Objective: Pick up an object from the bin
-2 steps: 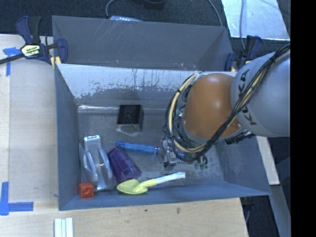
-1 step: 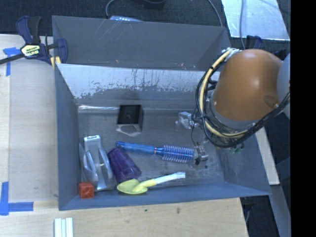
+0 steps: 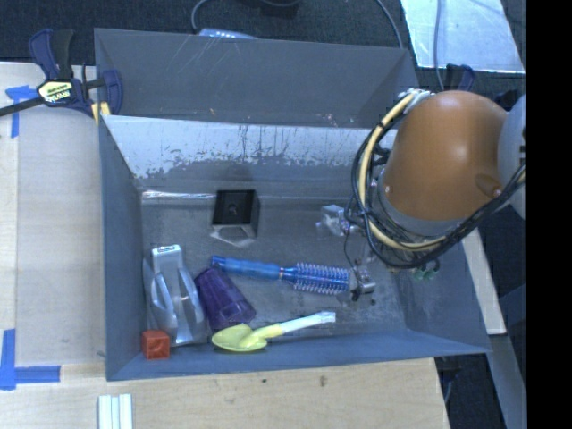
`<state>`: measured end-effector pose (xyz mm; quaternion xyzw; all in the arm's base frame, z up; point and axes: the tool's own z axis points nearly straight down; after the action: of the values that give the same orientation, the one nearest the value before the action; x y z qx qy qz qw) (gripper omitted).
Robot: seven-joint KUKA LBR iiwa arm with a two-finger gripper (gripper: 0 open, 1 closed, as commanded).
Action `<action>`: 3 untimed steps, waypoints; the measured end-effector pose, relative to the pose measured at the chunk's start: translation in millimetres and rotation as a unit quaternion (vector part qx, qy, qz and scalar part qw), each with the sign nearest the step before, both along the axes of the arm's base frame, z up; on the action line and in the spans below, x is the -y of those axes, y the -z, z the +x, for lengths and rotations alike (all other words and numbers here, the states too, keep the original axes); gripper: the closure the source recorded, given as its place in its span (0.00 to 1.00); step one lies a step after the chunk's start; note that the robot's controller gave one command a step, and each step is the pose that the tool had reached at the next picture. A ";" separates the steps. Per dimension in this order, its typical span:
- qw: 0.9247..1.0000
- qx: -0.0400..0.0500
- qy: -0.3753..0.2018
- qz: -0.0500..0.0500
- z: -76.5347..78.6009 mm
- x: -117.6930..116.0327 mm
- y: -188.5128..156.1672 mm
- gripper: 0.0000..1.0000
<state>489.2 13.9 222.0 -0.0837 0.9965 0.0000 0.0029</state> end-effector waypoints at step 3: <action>0.999 0.006 0.032 0.000 15.7 -8.0 152.2 1.00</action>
Offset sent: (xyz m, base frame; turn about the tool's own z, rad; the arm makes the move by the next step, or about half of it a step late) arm 0.0062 0.0109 -0.1462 0.0513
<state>504.9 21.9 69.8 -0.0519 0.9986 -0.0002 0.0093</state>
